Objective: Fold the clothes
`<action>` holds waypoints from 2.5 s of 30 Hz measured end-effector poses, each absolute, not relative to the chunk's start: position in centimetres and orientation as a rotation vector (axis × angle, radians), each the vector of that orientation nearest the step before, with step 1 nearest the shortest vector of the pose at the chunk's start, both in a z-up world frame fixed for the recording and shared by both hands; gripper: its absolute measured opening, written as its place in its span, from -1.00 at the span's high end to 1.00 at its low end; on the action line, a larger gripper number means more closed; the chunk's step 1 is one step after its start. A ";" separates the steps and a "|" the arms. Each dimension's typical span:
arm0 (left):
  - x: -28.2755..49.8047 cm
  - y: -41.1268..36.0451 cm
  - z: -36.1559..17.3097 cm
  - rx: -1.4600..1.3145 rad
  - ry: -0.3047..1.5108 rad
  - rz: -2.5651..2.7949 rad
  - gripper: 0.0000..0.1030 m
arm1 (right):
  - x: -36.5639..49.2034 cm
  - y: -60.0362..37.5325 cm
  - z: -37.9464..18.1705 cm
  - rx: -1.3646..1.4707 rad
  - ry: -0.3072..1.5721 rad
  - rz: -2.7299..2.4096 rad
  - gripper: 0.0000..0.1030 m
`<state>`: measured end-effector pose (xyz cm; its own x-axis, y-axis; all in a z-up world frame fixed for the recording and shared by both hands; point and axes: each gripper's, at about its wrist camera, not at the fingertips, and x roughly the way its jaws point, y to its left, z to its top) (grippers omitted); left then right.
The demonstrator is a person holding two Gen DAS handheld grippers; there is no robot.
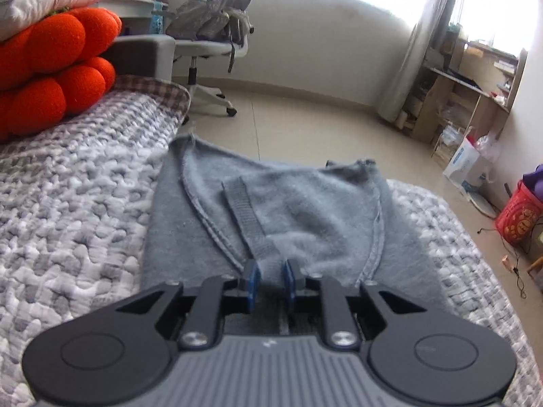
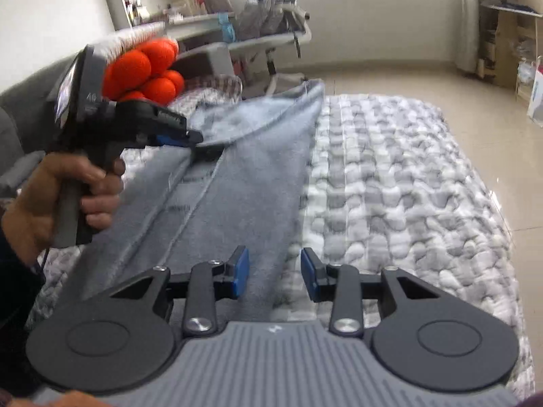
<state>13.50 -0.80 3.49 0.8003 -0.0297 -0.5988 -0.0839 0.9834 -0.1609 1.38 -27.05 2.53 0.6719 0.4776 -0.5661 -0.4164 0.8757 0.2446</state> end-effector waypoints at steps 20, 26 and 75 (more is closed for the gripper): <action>10.8 -6.0 6.2 -0.087 0.666 -0.017 0.59 | 3.3 -25.7 1.8 0.097 0.769 0.502 0.48; 9.7 -7.2 6.3 -0.125 0.696 -0.037 0.47 | 3.5 -26.9 2.0 0.137 0.756 0.479 0.47; 9.7 -7.0 2.9 -0.065 0.747 0.032 0.23 | 6.6 -26.7 1.6 0.154 0.720 0.424 0.44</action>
